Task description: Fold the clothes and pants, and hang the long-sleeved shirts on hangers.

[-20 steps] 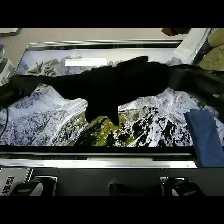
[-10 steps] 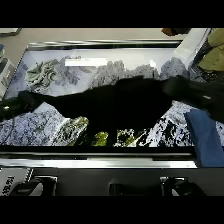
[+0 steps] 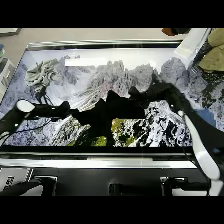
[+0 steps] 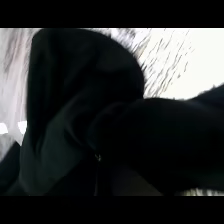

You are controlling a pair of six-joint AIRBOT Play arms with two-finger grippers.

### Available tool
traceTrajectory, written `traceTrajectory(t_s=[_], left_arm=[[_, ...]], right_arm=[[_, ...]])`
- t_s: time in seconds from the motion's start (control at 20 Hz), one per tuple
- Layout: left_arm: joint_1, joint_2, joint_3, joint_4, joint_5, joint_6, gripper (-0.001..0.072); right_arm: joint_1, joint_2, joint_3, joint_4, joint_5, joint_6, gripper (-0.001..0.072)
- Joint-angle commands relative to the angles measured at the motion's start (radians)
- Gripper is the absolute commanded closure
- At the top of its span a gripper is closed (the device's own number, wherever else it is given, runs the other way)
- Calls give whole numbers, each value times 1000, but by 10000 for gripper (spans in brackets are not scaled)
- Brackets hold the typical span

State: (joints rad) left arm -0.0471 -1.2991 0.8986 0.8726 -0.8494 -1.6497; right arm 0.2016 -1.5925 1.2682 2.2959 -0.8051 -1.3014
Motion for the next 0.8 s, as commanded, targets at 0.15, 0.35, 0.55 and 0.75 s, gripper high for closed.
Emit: traceTrajectory(t_s=[0.15, 0.35, 0.55, 0.75], left_arm=[[-10, -128, -3, -19, 84, 3, 691], [-10, -127, -3, -19, 80, 3, 691], [-10, -127, -3, -19, 72, 3, 691], [-10, -127, -3, -19, 69, 3, 691]], right_arm=[[-13, -85, 16, 76, 107, -12, 399], [-140, 25, 45, 71, -228, -167, 270], [-198, 113, 2, 65, -500, -293, 269], [-44, 107, -118, 105, -355, -286, 235]])
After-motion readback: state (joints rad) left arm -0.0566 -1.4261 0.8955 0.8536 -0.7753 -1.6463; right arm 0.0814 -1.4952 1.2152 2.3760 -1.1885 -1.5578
